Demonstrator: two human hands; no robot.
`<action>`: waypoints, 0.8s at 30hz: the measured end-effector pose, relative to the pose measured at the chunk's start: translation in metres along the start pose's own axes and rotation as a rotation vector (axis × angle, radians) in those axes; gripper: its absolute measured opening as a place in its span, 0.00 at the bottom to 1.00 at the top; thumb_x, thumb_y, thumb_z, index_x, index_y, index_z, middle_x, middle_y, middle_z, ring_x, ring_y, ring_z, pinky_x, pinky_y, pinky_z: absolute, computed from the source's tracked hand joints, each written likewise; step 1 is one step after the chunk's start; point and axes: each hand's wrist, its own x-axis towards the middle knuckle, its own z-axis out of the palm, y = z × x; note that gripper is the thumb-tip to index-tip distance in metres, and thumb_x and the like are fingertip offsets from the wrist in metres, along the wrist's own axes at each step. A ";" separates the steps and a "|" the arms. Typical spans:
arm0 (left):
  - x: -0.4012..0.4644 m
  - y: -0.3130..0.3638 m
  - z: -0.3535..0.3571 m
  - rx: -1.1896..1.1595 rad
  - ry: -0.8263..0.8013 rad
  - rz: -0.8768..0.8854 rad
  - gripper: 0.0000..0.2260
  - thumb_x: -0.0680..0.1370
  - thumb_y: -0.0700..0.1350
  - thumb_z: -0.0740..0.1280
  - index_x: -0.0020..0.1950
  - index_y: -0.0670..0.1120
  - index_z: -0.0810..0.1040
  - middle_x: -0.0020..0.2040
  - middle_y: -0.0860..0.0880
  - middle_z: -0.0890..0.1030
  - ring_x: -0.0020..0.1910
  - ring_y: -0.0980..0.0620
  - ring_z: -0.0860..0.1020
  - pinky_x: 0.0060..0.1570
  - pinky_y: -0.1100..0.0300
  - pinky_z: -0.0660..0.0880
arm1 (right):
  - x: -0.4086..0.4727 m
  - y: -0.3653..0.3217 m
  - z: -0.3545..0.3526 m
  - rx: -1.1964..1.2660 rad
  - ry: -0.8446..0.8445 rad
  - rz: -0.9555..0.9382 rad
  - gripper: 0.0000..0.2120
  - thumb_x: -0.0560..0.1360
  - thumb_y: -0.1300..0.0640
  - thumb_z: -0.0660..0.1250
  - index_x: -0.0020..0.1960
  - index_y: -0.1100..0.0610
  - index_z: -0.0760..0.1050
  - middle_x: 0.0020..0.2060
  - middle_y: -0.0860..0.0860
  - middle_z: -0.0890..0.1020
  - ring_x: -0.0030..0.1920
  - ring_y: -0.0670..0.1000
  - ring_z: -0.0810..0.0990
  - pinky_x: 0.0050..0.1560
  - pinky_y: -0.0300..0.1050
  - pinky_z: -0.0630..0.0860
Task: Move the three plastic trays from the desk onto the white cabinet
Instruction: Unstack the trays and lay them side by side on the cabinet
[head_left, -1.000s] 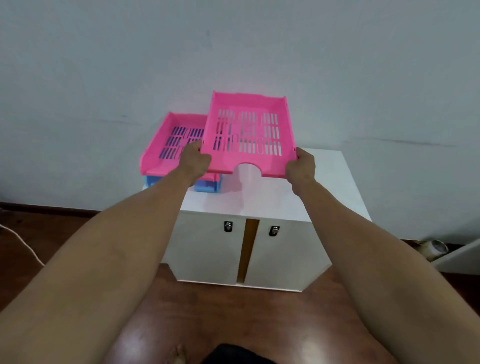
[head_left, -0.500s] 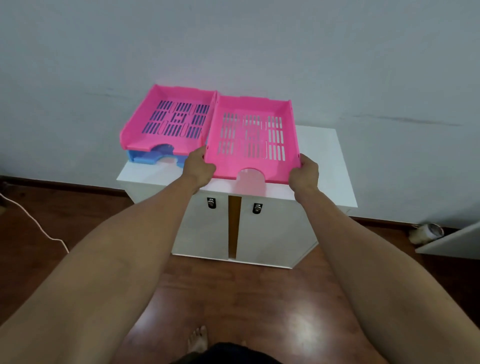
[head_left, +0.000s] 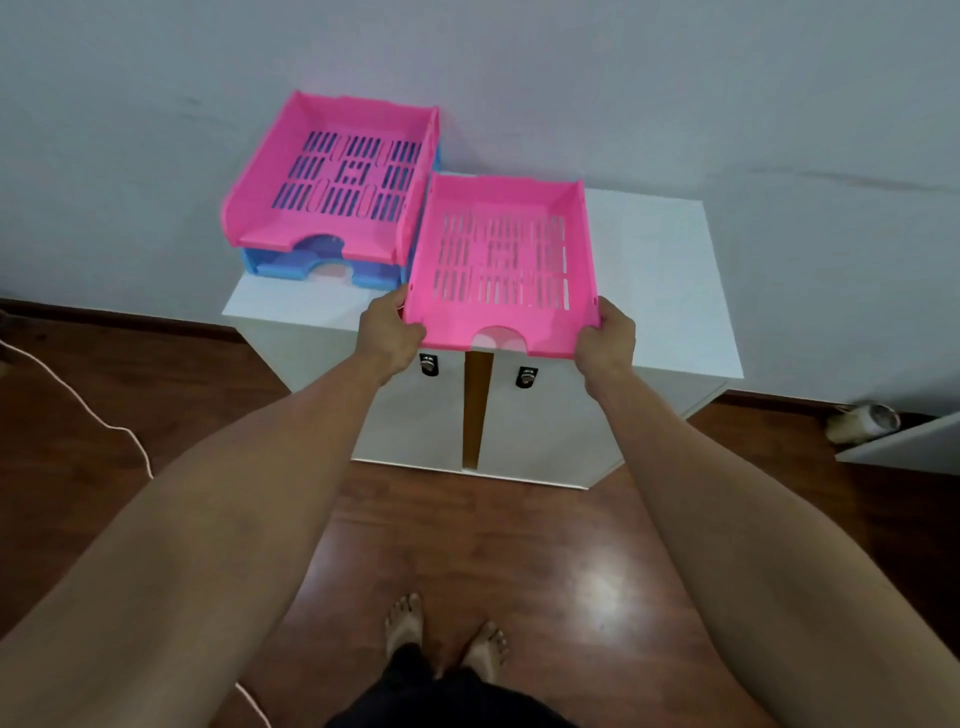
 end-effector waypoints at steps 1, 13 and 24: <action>0.001 -0.001 0.000 0.004 -0.001 0.003 0.29 0.76 0.28 0.67 0.77 0.43 0.73 0.68 0.41 0.82 0.66 0.41 0.80 0.71 0.50 0.74 | 0.001 0.002 0.003 0.000 -0.001 0.010 0.22 0.68 0.77 0.47 0.37 0.54 0.70 0.30 0.48 0.67 0.30 0.49 0.62 0.21 0.33 0.57; 0.039 -0.013 -0.002 -0.017 0.180 -0.058 0.17 0.75 0.35 0.74 0.63 0.37 0.78 0.51 0.45 0.80 0.48 0.49 0.78 0.54 0.58 0.79 | 0.040 0.008 0.027 -0.058 0.001 -0.002 0.16 0.69 0.76 0.49 0.42 0.61 0.69 0.32 0.50 0.67 0.31 0.50 0.62 0.23 0.32 0.57; 0.087 -0.019 0.009 0.017 0.332 -0.170 0.17 0.73 0.53 0.79 0.36 0.42 0.80 0.30 0.50 0.77 0.30 0.52 0.75 0.40 0.56 0.74 | 0.093 0.000 0.051 -0.087 0.017 0.027 0.19 0.68 0.76 0.49 0.37 0.53 0.67 0.31 0.48 0.67 0.30 0.49 0.62 0.23 0.30 0.58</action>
